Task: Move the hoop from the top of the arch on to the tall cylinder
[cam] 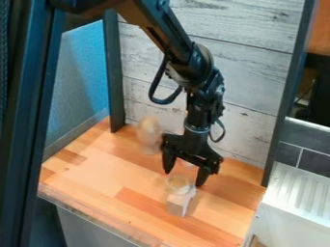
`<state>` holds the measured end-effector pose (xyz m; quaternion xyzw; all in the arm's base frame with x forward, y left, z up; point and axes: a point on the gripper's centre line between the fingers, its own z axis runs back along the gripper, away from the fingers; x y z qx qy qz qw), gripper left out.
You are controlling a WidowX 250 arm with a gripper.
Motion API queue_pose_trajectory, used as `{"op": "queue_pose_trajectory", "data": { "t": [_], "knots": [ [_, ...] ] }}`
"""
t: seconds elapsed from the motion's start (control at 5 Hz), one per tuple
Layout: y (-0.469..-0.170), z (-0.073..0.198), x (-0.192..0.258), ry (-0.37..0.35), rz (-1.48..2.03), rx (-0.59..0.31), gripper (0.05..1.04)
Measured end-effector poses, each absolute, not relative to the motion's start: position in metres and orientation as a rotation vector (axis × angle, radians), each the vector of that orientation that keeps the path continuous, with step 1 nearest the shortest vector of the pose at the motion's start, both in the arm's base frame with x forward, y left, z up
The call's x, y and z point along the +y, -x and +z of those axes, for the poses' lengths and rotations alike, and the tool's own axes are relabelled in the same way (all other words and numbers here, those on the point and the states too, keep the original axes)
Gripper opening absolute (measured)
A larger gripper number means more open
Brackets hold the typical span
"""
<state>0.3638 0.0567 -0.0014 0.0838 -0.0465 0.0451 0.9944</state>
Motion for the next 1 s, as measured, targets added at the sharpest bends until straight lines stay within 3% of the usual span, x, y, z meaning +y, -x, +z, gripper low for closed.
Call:
{"op": "queue_pose_trajectory", "data": {
  "t": [0.6, 0.8, 1.0],
  "knots": [
    [-0.366, 0.006, 0.072, -0.245, 0.131, -0.097, 1.001],
    [-0.367, 0.004, 0.074, -0.214, 0.15, -0.063, 1.001],
    [-0.369, 0.003, 0.078, -0.124, 0.166, -0.015, 1.001]
  ]
}}
